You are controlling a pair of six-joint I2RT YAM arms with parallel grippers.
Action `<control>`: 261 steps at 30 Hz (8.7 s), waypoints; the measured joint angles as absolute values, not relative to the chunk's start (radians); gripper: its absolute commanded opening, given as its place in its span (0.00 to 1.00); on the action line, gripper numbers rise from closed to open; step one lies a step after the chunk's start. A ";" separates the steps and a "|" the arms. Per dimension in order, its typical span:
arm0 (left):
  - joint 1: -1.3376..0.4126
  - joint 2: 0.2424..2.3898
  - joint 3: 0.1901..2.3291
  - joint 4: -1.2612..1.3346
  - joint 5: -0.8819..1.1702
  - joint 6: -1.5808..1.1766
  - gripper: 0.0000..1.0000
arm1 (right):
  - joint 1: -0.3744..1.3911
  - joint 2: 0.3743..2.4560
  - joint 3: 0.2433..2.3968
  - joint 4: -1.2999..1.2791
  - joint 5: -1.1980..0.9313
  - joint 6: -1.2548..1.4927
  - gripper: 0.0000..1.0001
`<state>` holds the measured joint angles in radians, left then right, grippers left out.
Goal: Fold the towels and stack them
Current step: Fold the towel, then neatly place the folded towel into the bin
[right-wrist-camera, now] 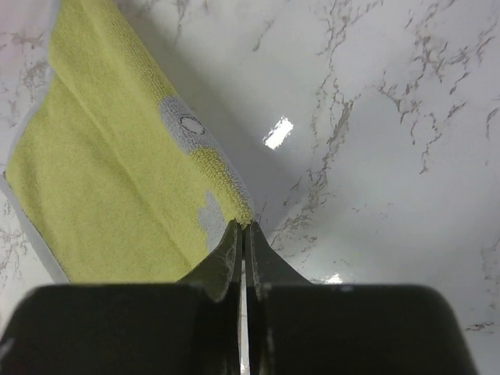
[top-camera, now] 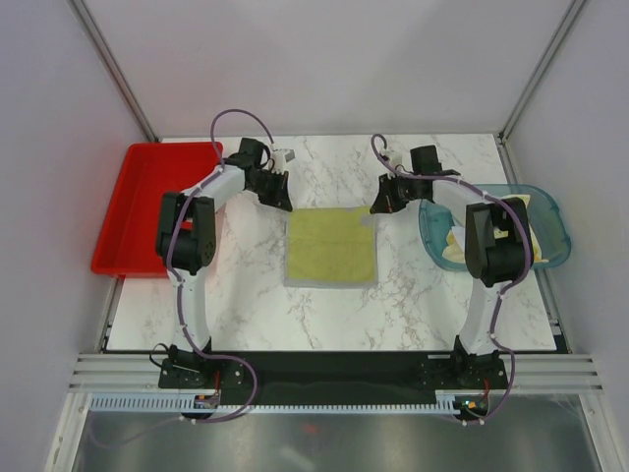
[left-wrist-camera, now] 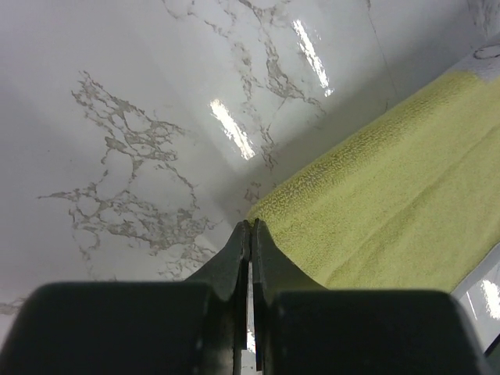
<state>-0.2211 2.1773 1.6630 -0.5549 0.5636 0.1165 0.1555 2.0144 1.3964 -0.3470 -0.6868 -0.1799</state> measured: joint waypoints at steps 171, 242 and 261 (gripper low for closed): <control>-0.400 1.591 1.003 -0.394 0.299 -0.374 0.72 | 0.391 1.108 0.660 -0.069 -0.391 0.493 0.98; 0.017 2.030 1.833 -0.864 -0.541 -0.047 0.02 | 0.391 1.037 0.765 -0.114 -0.427 0.368 0.98; 0.196 2.240 1.802 -0.729 -0.471 0.011 0.02 | 0.400 0.936 0.754 -0.099 -0.465 0.368 0.98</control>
<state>0.1955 2.2398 1.8023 -0.7288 -0.4706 0.0113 0.4004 0.9360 0.7536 -0.0986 -0.4652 0.3683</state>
